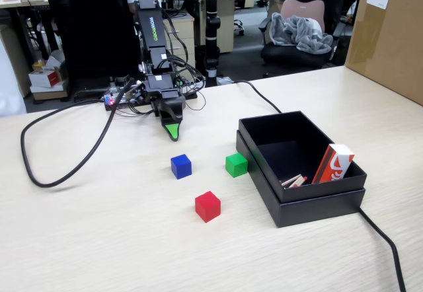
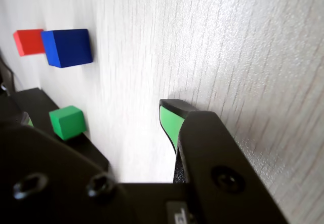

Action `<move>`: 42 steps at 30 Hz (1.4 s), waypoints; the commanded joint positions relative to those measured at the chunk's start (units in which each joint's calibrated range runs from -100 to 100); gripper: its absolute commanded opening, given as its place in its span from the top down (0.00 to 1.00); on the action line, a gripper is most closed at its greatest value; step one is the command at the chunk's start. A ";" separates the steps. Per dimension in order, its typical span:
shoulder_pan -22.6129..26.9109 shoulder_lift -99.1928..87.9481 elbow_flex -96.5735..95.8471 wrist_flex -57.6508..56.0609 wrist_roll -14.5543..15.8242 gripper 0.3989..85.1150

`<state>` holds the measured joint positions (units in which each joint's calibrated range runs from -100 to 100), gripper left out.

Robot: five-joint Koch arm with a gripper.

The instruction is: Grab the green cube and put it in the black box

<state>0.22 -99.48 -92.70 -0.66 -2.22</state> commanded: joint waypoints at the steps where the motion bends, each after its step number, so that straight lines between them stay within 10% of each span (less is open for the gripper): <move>1: 0.34 0.51 6.48 -10.53 1.27 0.43; 21: 8.30 43.54 73.48 -47.16 9.23 0.44; 42: 8.06 92.77 96.96 -49.06 11.38 0.44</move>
<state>8.23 -7.44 -0.41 -49.21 9.11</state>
